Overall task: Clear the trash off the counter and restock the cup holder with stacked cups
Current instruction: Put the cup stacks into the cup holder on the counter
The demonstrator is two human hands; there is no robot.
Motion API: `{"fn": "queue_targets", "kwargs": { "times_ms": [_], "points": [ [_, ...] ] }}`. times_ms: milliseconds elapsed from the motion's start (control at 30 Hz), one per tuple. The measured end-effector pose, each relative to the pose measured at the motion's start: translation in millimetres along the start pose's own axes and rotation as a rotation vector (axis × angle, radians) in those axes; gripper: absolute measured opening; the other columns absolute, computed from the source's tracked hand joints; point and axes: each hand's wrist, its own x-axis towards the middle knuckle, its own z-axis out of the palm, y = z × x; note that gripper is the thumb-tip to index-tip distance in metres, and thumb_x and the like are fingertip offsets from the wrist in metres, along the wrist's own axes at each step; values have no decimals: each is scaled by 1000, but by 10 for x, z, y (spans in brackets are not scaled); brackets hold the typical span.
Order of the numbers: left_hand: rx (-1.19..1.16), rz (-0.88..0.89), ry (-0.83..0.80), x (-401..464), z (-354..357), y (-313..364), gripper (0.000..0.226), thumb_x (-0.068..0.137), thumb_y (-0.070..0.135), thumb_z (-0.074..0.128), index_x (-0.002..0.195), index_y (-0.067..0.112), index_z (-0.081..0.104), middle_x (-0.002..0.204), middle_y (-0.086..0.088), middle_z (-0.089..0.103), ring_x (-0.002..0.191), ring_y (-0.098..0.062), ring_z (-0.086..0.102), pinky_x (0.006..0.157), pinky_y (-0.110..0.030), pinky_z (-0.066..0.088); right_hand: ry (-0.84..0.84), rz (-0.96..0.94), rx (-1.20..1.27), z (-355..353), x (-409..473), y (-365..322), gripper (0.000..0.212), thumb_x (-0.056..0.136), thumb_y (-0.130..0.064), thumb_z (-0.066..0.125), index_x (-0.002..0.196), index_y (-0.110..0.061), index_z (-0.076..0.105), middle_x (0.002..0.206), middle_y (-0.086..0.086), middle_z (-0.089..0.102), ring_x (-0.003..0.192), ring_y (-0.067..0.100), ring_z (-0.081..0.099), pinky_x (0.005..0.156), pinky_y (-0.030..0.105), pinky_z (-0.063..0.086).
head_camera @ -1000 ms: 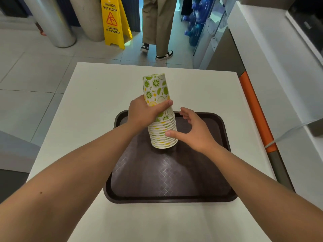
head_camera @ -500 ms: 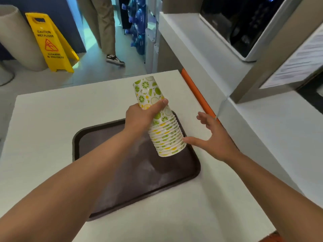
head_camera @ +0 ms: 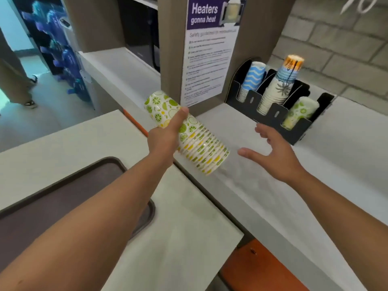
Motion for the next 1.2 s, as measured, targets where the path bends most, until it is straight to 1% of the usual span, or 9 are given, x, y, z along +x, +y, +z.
{"fn": "queue_targets", "kwargs": {
  "times_ms": [200,433,500,567,700,767,900,1033,1200],
  "points": [
    [-34,-4,-29,-105,1017,39,43,66,51,86,85,23,60,94,2,73,86,-16,72,77,-33,59,205,32,-85,-853,322,593,93,68,-55,78,144,-19,40,146,2,43,133,15,39,103,25,31],
    [-49,30,0,1,2111,158,48,59,56,88,79,24,59,90,4,70,82,-14,70,78,-33,60,380,25,-105,-1273,814,1259,103,63,-37,89,144,-11,31,144,10,36,134,25,33,109,32,32],
    [-53,40,-3,57,2387,195,48,59,57,88,79,25,59,90,4,71,84,-15,71,76,-33,61,368,59,-81,-1299,919,1390,112,63,-38,89,149,-10,23,152,9,27,140,24,26,116,34,25],
    [-53,39,-7,101,2630,243,50,59,59,86,80,25,56,90,4,70,84,-15,71,73,-32,60,318,112,-48,-1293,991,1493,126,64,-39,89,154,-12,5,162,5,7,148,20,10,117,27,11],
    [-41,64,-19,199,3013,319,55,57,63,85,82,25,54,93,4,69,82,-14,71,79,-36,61,264,117,46,-1281,1128,1679,137,63,-36,90,154,-21,-12,163,-3,-11,150,14,-4,121,31,9],
    [-6,84,-15,240,3170,335,55,56,66,83,81,25,55,92,5,69,81,-14,70,80,-37,61,226,104,73,-1296,1180,1733,137,64,-32,90,154,-25,-13,163,-4,-9,151,14,-3,122,36,14],
    [52,134,-1,237,3453,321,55,58,71,80,79,25,58,88,7,68,80,-13,69,76,-32,58,194,80,118,-1314,1234,1792,132,67,-26,89,154,-29,-10,162,-7,10,147,12,18,113,28,28],
    [118,250,19,261,3647,217,67,53,78,76,94,25,68,89,12,70,83,-8,68,82,-33,58,208,70,146,-1291,1238,1835,132,67,-26,88,152,-38,-11,160,-12,17,145,13,27,111,41,40],
    [258,388,12,209,3800,71,52,64,69,78,84,28,53,79,20,54,83,-7,59,79,-26,50,213,61,142,-1276,1256,1882,132,65,-29,87,150,-44,-12,161,-10,17,143,16,31,108,46,43]
  ]
}}
